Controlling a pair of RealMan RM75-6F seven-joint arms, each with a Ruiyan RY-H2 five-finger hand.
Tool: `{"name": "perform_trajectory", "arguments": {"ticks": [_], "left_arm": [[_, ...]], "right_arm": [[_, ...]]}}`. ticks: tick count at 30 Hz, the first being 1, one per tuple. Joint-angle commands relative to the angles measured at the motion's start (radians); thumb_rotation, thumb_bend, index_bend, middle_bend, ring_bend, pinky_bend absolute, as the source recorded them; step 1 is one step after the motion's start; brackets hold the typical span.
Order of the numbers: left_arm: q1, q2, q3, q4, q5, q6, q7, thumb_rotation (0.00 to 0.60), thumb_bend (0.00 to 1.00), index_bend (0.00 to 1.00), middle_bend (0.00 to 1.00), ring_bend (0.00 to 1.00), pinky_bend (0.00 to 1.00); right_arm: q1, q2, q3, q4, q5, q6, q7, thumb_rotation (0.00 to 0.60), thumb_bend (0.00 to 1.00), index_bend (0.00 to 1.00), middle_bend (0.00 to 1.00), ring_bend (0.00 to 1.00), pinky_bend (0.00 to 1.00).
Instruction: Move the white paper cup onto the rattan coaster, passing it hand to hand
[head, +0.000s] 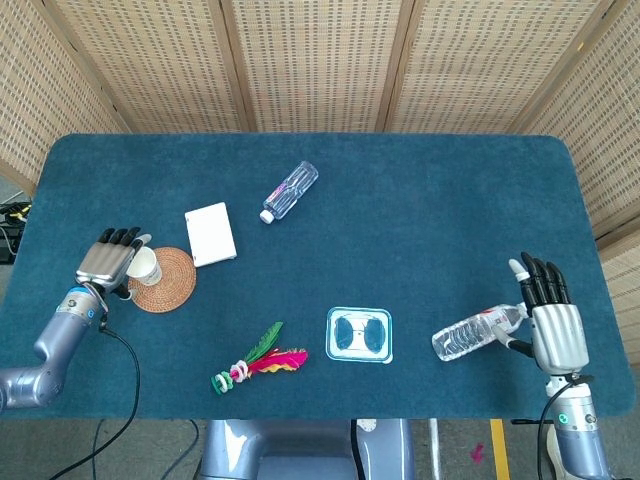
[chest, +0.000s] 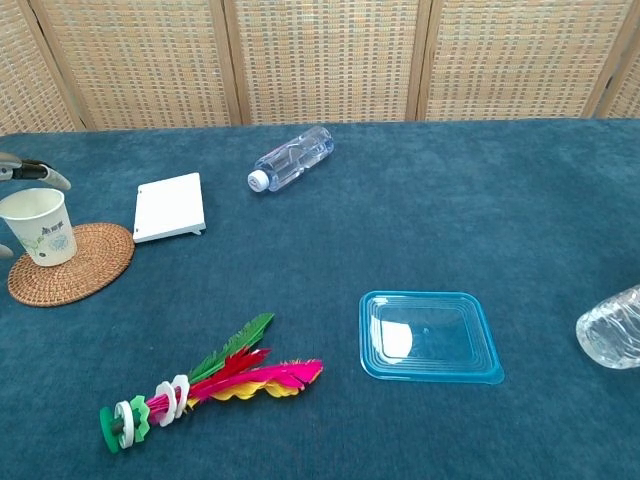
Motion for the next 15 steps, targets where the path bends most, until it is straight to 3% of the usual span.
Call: {"name": "perform_trajectory", "arguments": {"ticks": [1, 8, 15], "left_arm": [[0.006, -0.003, -0.008, 0.0, 0.004, 0.001, -0.002, 0.6, 0.19, 0.07, 0.0, 0.0, 0.0], [0.024, 0.005, -0.035, -0.014, 0.025, 0.013, -0.02, 0.6, 0.18, 0.02, 0.0, 0.0, 0.0], [0.069, 0.061, -0.087, -0.091, 0.062, 0.063, -0.116, 0.6, 0.05, 0.0, 0.0, 0.0, 0.0]], "right_arm": [[0.0, -0.001, -0.001, 0.0, -0.001, -0.001, -0.001, 0.6, 0.08, 0.0, 0.0, 0.0, 0.0], [-0.001, -0.001, 0.0, -0.002, -0.001, -0.001, -0.003, 0.6, 0.08, 0.0, 0.0, 0.0, 0.0], [-0.002, 0.002, 0.001, -0.004, -0.002, 0.001, 0.004, 0.6, 0.08, 0.0, 0.0, 0.0, 0.0]]}}
